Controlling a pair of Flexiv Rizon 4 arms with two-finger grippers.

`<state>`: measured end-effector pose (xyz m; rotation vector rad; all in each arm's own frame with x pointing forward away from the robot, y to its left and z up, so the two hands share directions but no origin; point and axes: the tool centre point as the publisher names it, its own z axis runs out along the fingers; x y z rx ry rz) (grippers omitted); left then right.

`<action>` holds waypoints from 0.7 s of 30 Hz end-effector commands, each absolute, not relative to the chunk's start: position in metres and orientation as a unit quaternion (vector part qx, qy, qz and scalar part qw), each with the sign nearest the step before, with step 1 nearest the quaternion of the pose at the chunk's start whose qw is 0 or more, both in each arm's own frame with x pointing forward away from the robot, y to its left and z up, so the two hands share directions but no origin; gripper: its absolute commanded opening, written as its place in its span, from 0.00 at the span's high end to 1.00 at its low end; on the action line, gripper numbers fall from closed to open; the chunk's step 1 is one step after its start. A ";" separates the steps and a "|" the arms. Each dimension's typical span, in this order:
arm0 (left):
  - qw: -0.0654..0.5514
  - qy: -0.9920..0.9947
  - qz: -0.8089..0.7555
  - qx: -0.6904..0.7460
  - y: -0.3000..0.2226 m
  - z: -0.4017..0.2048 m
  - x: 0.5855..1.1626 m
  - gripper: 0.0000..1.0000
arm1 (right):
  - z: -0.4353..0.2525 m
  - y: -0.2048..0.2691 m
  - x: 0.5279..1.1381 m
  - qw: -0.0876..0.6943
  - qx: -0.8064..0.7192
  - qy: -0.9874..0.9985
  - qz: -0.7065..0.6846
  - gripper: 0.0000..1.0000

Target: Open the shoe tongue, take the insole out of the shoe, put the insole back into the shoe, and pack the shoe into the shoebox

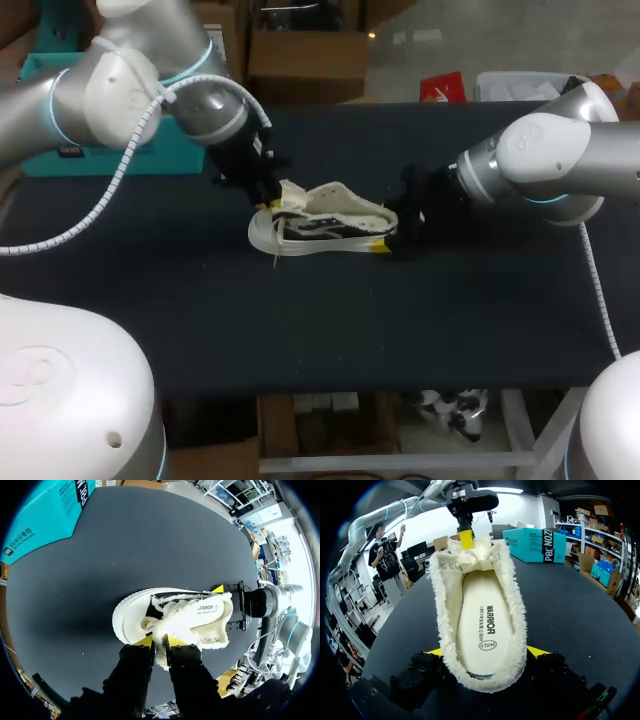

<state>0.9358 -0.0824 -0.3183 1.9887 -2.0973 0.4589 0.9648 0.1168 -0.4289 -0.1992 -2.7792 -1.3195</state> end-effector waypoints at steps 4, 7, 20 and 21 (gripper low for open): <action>0.081 -0.746 0.192 0.632 -0.095 -0.278 0.919 0.59 | -0.437 0.117 0.965 0.029 -0.064 -0.900 -0.429 1.00; 0.059 -0.766 0.197 0.609 -0.103 -0.259 0.914 0.65 | -0.437 0.117 0.965 0.029 -0.064 -0.900 -0.429 1.00; 0.084 -0.939 0.078 0.324 -0.138 -0.233 0.917 1.00 | -0.437 0.117 0.965 0.029 -0.064 -0.900 -0.429 1.00; 0.084 -0.939 0.078 0.324 -0.138 -0.233 0.917 1.00 | -0.437 0.117 0.965 0.029 -0.064 -0.900 -0.429 1.00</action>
